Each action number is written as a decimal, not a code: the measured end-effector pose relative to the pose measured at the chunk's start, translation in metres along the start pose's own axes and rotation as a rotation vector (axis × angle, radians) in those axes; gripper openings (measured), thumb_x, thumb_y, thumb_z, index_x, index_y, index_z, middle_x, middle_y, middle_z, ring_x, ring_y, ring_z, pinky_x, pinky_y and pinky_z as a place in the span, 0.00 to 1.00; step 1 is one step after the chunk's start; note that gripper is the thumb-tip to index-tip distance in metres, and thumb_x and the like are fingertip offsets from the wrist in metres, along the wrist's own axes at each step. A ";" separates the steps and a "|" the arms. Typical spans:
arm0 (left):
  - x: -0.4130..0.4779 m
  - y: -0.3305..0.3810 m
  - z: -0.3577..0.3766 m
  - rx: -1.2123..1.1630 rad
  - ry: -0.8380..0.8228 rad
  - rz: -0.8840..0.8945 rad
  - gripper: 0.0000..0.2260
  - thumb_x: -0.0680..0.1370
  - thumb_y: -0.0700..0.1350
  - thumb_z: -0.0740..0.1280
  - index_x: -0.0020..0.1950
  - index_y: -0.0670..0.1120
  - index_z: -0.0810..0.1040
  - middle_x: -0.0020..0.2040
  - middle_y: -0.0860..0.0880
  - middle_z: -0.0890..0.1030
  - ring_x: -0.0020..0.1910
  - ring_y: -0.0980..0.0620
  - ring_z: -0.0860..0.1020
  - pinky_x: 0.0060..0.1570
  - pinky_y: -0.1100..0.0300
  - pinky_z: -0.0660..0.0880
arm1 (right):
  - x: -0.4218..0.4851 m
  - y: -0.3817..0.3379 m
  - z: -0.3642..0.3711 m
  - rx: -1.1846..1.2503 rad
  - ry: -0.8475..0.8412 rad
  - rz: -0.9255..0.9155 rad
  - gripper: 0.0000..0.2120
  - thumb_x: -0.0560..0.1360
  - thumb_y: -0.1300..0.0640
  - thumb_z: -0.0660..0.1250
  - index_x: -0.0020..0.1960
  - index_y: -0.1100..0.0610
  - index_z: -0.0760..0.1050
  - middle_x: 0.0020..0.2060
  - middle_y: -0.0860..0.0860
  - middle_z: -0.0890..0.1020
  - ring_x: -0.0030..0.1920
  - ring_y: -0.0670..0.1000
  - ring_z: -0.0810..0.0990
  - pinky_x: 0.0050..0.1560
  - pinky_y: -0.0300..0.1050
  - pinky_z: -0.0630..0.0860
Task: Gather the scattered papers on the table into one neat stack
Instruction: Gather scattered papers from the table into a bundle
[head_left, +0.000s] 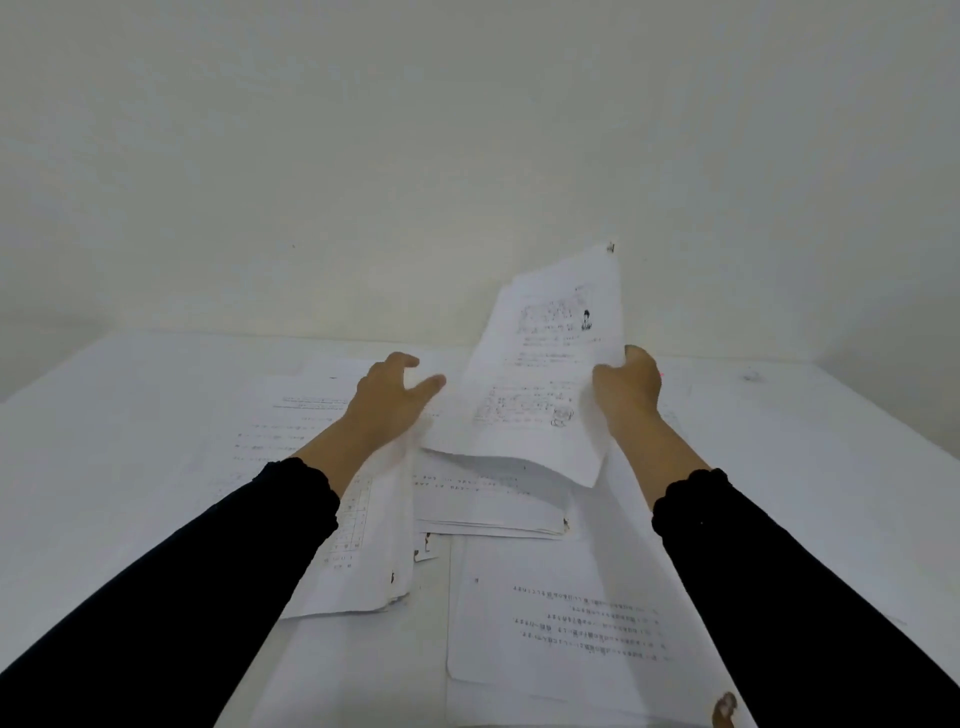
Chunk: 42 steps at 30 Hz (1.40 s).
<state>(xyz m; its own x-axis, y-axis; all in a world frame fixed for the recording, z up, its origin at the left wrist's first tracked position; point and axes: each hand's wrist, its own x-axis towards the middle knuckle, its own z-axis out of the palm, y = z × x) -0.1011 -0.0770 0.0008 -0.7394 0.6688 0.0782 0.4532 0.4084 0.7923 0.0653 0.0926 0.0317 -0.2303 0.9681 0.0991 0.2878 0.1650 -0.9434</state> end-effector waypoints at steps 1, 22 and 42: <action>-0.001 0.007 -0.003 -0.077 0.022 -0.005 0.26 0.77 0.57 0.62 0.71 0.46 0.66 0.70 0.44 0.69 0.68 0.45 0.69 0.62 0.53 0.67 | 0.000 -0.005 -0.005 0.078 -0.010 0.018 0.09 0.73 0.71 0.57 0.45 0.60 0.72 0.35 0.48 0.73 0.43 0.53 0.73 0.31 0.35 0.67; -0.025 0.019 -0.055 -0.497 0.042 -0.181 0.17 0.76 0.30 0.59 0.63 0.40 0.73 0.56 0.43 0.76 0.55 0.41 0.75 0.55 0.52 0.73 | -0.032 -0.007 0.007 -0.086 -0.343 0.050 0.16 0.79 0.50 0.57 0.41 0.61 0.72 0.37 0.55 0.77 0.39 0.55 0.76 0.40 0.44 0.73; -0.025 -0.018 -0.052 -0.350 0.091 -0.344 0.11 0.77 0.31 0.57 0.55 0.42 0.71 0.52 0.45 0.72 0.51 0.45 0.70 0.51 0.57 0.66 | -0.039 0.022 0.036 -0.591 -0.338 0.026 0.11 0.72 0.62 0.70 0.48 0.58 0.68 0.40 0.51 0.72 0.42 0.51 0.72 0.38 0.39 0.71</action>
<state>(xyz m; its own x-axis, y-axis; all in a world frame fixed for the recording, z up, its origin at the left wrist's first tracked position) -0.1170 -0.1330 0.0157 -0.8644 0.4684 -0.1829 -0.0069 0.3525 0.9358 0.0472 0.0521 -0.0038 -0.4665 0.8768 -0.1163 0.7347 0.3109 -0.6030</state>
